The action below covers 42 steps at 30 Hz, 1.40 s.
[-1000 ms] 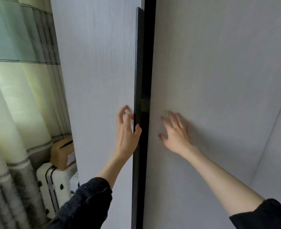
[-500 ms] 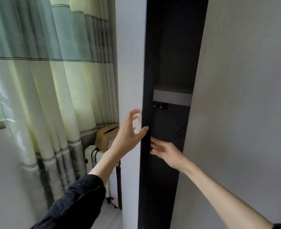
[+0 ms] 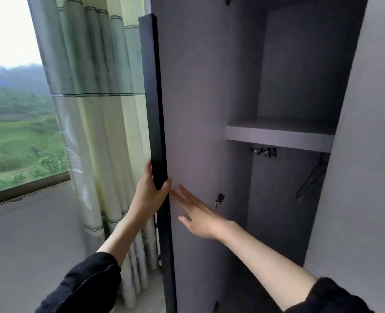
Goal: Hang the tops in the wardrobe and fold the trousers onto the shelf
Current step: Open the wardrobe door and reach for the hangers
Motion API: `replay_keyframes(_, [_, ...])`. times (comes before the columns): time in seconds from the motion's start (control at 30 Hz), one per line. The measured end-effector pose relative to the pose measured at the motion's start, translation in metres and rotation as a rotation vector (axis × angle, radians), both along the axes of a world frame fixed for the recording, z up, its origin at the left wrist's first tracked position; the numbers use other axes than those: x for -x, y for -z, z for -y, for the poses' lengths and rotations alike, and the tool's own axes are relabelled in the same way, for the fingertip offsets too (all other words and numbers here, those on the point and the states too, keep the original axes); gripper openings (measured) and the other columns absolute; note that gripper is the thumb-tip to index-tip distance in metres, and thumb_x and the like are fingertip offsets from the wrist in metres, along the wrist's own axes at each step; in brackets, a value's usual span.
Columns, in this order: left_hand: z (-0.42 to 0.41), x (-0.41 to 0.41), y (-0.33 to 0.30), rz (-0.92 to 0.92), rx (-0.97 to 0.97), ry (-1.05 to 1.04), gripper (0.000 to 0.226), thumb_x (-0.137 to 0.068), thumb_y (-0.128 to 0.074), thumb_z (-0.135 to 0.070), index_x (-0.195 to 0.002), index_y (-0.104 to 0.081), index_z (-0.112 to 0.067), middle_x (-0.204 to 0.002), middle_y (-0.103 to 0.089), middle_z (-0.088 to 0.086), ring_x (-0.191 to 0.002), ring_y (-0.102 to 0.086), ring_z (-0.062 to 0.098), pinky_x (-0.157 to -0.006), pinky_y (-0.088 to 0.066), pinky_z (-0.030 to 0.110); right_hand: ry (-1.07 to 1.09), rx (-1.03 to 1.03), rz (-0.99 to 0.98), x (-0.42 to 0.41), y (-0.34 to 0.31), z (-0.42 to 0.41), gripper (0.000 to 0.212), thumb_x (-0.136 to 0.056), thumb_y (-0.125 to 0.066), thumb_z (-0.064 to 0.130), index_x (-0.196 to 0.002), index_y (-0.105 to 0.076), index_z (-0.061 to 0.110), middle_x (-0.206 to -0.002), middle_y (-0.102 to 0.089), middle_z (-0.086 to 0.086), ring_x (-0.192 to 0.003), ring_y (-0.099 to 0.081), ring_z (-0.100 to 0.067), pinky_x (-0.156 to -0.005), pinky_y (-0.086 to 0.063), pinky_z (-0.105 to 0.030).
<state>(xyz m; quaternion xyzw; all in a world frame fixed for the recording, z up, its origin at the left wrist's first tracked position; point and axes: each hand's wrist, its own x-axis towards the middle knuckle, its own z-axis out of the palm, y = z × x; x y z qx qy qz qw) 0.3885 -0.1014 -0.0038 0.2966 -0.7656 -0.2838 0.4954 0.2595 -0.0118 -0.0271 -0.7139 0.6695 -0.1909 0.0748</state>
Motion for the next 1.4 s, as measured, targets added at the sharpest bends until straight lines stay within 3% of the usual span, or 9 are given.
replay_keyframes(0.17, [0.032,-0.039,0.003,0.057,-0.007,0.003,0.076,-0.091,-0.054,0.0,-0.15,-0.011,-0.023,-0.121,-0.047,-0.007,-0.099,-0.056,0.009,-0.088,-0.047,0.025,-0.011,-0.026,-0.022,-0.031,0.013,0.048,0.072,-0.1,-0.041,0.027,-0.145,0.011,0.046,-0.156,0.018,0.014,-0.146,-0.011,-0.017,-0.114,-0.026,-0.04])
replay_keyframes(0.23, [0.042,-0.047,0.006,0.094,-0.002,-0.007,0.073,-0.091,-0.052,0.003,-0.149,-0.014,-0.021,-0.125,-0.045,-0.006,-0.096,-0.055,0.007,-0.08,-0.045,0.016,-0.011,-0.044,-0.049,-0.039,0.015,0.059,0.07,-0.1,-0.041,0.024,-0.147,0.007,0.043,-0.158,0.014,0.011,-0.146,-0.011,-0.018,-0.115,-0.024,-0.041])
replay_keyframes(0.43, [0.04,-0.057,0.019,0.108,0.289,-0.198,0.058,-0.087,-0.054,0.003,-0.139,-0.038,-0.015,-0.137,-0.041,0.005,-0.12,-0.047,0.02,-0.098,-0.04,0.03,0.026,-0.117,-0.146,-0.025,0.02,0.065,0.062,-0.101,-0.034,0.023,-0.15,0.002,0.038,-0.158,0.014,0.01,-0.146,0.006,-0.014,-0.118,-0.003,-0.045])
replay_keyframes(0.6, [0.013,-0.03,0.015,0.022,0.287,-0.155,0.046,-0.088,-0.047,-0.025,-0.133,-0.049,-0.013,-0.137,-0.04,0.006,-0.123,-0.044,0.019,-0.103,-0.042,0.039,0.104,-0.06,-0.21,0.02,0.004,0.03,0.059,-0.101,-0.037,0.029,-0.151,-0.004,0.033,-0.159,0.005,0.005,-0.147,0.0,-0.015,-0.118,-0.006,-0.044])
replay_keyframes(0.7, [-0.007,-0.004,0.012,-0.035,0.46,-0.202,0.05,-0.089,-0.041,-0.025,-0.135,-0.046,-0.007,-0.14,-0.041,0.01,-0.129,-0.039,0.02,-0.107,-0.031,0.029,0.187,-0.015,-0.243,0.064,-0.004,-0.002,0.058,-0.101,-0.037,0.03,-0.151,-0.009,0.029,-0.16,0.0,0.003,-0.147,-0.004,-0.015,-0.117,-0.008,-0.041])
replay_keyframes(0.9, [-0.053,0.109,0.017,-0.052,0.252,0.12,0.047,-0.089,-0.04,-0.021,-0.135,-0.047,-0.012,-0.136,-0.046,0.001,-0.125,-0.044,0.013,-0.098,-0.033,0.01,0.43,0.074,-0.357,0.17,-0.012,-0.08,0.057,-0.101,-0.036,0.032,-0.151,-0.01,0.028,-0.16,-0.005,0.001,-0.147,-0.006,-0.019,-0.117,-0.008,-0.044])
replay_keyframes(1.03, [-0.081,0.191,0.032,-0.031,0.116,0.375,0.041,-0.096,-0.042,-0.017,-0.137,-0.045,-0.022,-0.133,-0.045,-0.013,-0.115,-0.053,0.013,-0.097,-0.047,0.033,0.633,0.093,-0.435,0.23,-0.011,-0.14,0.058,-0.1,-0.035,0.034,-0.151,-0.009,0.028,-0.16,0.001,0.0,-0.147,0.002,-0.02,-0.117,-0.006,-0.044])
replay_keyframes(1.23, [-0.099,0.299,0.03,0.037,-0.097,0.735,0.037,-0.1,-0.04,-0.021,-0.137,-0.045,-0.021,-0.136,-0.05,-0.007,-0.125,-0.048,0.009,-0.107,-0.039,0.039,0.796,0.139,-0.528,0.289,-0.025,-0.194,0.061,-0.097,-0.044,0.022,-0.15,-0.017,0.023,-0.159,0.001,-0.006,-0.147,0.002,-0.026,-0.118,-0.007,-0.044])
replay_keyframes(1.4, [-0.094,0.371,0.004,0.051,-0.082,0.802,0.044,-0.102,-0.034,-0.024,-0.145,-0.03,-0.021,-0.144,-0.032,-0.011,-0.129,-0.027,-0.003,-0.105,-0.022,0.016,0.874,0.123,-0.567,0.319,-0.024,-0.197,0.062,-0.096,-0.049,0.021,-0.15,-0.019,0.02,-0.159,-0.001,-0.01,-0.146,-0.001,-0.03,-0.117,-0.016,-0.047])
